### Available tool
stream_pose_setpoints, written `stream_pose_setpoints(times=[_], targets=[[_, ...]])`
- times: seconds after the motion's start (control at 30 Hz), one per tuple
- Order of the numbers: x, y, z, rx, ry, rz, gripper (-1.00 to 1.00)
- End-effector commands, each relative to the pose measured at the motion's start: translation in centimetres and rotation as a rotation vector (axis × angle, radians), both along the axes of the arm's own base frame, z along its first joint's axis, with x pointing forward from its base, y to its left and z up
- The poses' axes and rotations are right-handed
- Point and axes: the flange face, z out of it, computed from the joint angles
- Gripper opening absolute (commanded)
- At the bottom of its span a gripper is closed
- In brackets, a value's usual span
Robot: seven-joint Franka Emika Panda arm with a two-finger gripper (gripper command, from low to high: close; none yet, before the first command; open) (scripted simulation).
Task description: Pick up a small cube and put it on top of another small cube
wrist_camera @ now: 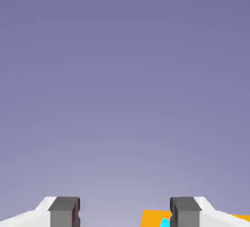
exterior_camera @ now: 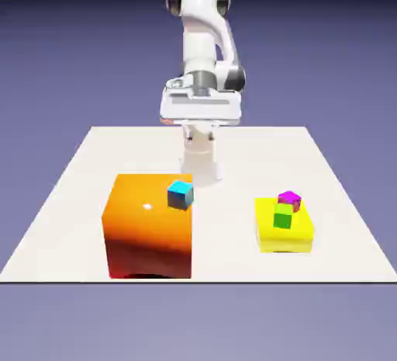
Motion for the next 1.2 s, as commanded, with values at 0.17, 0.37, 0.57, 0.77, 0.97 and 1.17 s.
stream_pose_setpoints(times=[0.17, 0.37, 0.57, 0.77, 0.97, 1.17], targets=[[-1.5, -7.3, 0.2, -0.027, -0.002, 0.007, 0.00], [-3.9, -14.0, -0.9, -0.037, -0.002, 0.026, 0.00], [-6.9, -19.9, -3.1, -0.033, -0.005, 0.058, 0.00], [-10.3, -24.5, -6.6, -0.017, -0.018, 0.102, 0.00], [-13.7, -27.8, -11.0, 0.007, -0.044, 0.155, 0.00], [-17.1, -29.5, -16.2, 0.037, -0.087, 0.214, 0.00]])
